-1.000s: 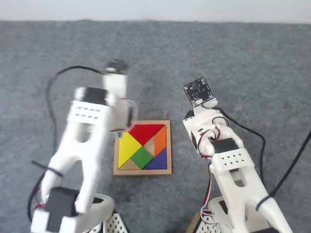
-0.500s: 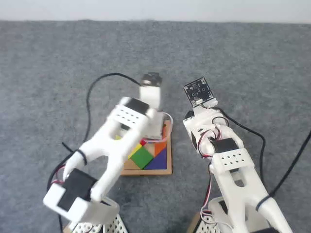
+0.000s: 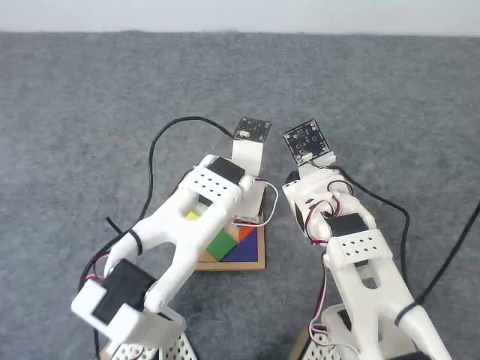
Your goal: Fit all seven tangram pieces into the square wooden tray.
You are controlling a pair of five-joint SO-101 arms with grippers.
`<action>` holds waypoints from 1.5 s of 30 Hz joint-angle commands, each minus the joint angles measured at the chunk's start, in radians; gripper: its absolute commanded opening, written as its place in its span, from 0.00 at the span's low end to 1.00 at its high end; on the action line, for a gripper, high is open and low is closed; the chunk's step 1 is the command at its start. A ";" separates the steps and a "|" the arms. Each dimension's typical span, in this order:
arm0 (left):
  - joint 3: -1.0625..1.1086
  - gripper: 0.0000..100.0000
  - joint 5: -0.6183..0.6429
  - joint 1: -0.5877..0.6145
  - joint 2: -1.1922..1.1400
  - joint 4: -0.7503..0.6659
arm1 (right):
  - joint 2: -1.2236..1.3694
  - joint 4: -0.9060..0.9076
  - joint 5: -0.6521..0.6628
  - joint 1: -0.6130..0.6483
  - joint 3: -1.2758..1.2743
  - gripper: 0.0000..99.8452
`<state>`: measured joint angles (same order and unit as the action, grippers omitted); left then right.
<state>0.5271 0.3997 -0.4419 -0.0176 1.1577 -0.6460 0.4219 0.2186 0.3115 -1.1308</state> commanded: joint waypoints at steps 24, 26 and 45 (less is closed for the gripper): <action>-0.035 0.21 -0.143 0.133 0.261 0.196 | -0.048 -0.008 0.011 0.001 0.015 0.01; 0.038 0.21 -0.143 0.172 0.399 0.150 | -0.048 -0.004 0.009 0.004 0.017 0.01; 0.578 0.21 0.080 0.853 0.884 -0.646 | 0.160 0.166 0.002 0.374 0.244 0.01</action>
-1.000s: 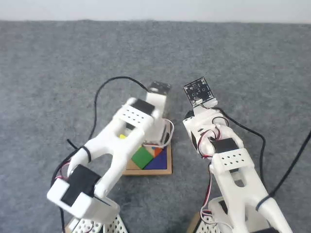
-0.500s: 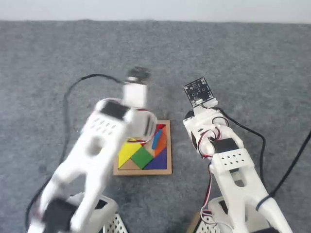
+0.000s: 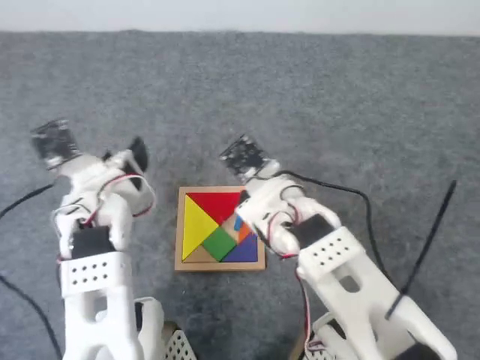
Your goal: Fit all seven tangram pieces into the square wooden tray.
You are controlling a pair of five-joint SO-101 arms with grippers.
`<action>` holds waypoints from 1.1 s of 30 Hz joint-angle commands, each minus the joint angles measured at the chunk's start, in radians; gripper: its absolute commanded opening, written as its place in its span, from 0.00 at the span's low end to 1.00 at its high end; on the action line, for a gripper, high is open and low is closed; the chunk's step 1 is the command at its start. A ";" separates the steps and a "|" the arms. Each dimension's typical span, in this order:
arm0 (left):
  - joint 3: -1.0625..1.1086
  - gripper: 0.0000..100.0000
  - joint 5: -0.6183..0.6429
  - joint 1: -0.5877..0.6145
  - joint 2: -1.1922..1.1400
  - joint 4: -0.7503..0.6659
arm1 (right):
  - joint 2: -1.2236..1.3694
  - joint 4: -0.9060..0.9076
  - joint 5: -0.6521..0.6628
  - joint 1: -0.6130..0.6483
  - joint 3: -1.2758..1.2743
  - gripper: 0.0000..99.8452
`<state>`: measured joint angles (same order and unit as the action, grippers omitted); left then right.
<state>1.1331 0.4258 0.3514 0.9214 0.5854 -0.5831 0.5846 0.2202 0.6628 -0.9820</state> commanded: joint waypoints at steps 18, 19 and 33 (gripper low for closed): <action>-0.366 0.21 0.055 0.098 -0.603 0.014 | 0.239 0.143 0.008 -0.101 0.206 0.01; -0.366 0.21 0.055 0.098 -0.603 0.014 | 0.259 0.140 0.008 -0.101 0.212 0.01; -0.364 0.21 0.055 0.098 -0.603 0.014 | 0.420 0.134 0.009 0.028 0.311 0.01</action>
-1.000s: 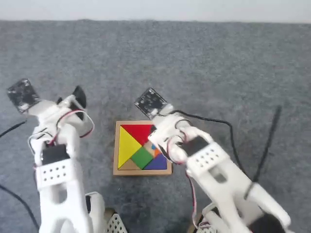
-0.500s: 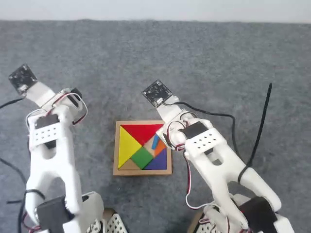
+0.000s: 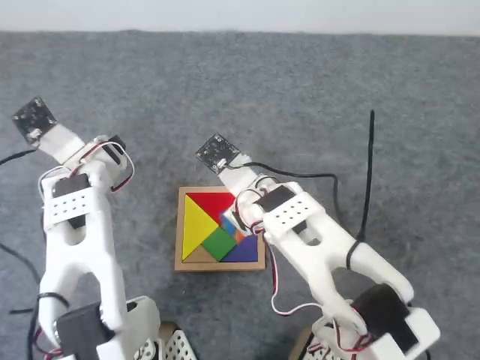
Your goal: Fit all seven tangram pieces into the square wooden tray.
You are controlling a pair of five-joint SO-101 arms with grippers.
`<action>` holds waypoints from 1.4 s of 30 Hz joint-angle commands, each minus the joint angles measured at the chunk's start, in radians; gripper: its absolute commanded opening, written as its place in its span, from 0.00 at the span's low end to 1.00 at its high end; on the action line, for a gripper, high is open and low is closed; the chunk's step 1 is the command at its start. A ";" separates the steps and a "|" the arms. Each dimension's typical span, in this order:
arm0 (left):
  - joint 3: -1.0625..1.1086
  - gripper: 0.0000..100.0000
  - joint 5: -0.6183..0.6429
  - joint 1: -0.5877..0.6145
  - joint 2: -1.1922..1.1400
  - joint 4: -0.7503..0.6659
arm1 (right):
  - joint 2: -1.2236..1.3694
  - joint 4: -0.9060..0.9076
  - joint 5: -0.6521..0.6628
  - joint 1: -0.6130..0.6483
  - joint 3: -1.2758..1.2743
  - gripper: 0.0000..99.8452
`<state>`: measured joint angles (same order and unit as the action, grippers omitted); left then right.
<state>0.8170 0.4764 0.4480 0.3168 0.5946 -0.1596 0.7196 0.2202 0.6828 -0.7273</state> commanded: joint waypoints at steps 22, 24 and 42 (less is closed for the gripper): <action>-0.045 0.21 -0.052 -0.005 -0.006 0.006 | -0.326 0.298 0.183 -0.185 0.098 0.01; -0.044 0.21 -0.052 -0.005 -0.006 0.006 | -0.394 0.334 0.204 -0.266 0.098 0.01; -0.013 0.21 -0.120 -0.021 0.003 0.008 | -0.378 0.529 0.422 -0.885 0.095 0.45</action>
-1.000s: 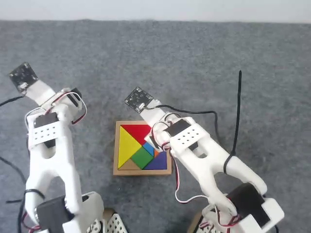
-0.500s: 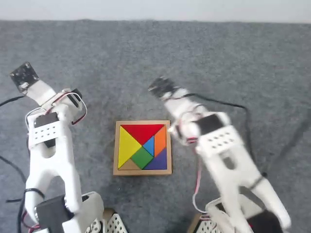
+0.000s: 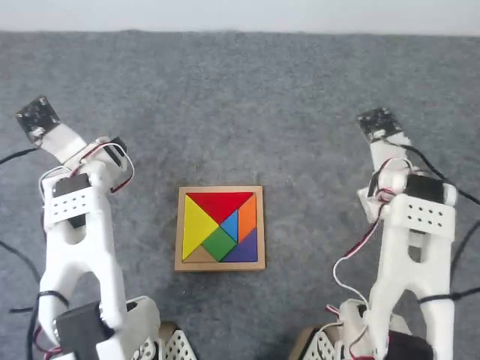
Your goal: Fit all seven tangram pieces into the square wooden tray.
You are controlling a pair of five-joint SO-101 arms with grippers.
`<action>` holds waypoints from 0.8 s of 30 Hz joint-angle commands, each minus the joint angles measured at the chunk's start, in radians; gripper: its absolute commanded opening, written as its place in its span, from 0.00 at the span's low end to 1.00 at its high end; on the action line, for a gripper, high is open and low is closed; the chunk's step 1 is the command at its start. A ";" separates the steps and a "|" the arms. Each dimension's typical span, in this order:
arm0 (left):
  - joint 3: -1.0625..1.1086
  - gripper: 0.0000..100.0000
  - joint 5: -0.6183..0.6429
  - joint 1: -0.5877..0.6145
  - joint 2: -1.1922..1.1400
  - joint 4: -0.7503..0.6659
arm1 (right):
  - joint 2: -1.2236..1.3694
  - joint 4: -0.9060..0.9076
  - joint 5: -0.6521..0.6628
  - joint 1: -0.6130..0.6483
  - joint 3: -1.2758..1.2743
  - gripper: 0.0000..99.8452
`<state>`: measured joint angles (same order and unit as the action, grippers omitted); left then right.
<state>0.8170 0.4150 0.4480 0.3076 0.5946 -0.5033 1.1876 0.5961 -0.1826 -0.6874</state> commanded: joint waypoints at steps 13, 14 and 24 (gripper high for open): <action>0.430 0.01 -0.402 -0.100 0.609 0.025 | -0.529 -0.031 0.026 -0.016 -0.344 0.07; 0.489 0.01 -0.434 -0.103 0.697 0.025 | -0.576 -0.088 0.006 -0.016 -0.420 0.08; 0.865 0.01 -0.537 -0.104 1.507 0.186 | -1.004 -0.275 -0.138 0.122 -0.937 0.01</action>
<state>1.6809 -0.1128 0.3514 1.5934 0.6575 -1.3978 0.9375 0.4672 -0.1059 -1.5696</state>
